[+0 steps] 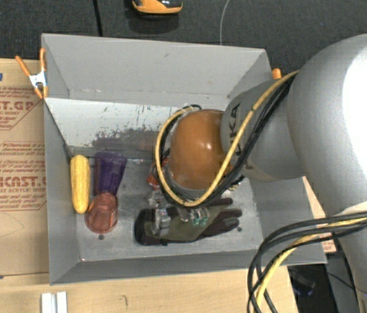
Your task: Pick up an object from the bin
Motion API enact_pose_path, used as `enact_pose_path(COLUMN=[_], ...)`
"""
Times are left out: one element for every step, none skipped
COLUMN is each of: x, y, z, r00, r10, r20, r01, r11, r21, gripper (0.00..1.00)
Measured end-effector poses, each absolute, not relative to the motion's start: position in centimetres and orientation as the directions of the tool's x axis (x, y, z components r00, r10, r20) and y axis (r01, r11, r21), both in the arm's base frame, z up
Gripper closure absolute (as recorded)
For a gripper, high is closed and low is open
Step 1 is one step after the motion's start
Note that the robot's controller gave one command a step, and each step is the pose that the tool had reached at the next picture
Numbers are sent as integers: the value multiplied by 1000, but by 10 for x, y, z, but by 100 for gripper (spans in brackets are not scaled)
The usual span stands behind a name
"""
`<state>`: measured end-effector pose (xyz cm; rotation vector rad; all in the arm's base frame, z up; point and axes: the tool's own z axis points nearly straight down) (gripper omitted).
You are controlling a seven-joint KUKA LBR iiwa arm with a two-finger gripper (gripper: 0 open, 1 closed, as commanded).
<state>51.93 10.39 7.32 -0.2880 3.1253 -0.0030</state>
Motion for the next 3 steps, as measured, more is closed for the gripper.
enact_pose_path(x=[531,531,528], y=[103,103,101], z=[193,193,240], r00=[-984,-984,-982], r10=[-180,-180,-187], r20=[-2,-2,4], r01=[-180,-180,-187], r11=[984,984,982], r21=[1,1,0], gripper=[100,100,100])
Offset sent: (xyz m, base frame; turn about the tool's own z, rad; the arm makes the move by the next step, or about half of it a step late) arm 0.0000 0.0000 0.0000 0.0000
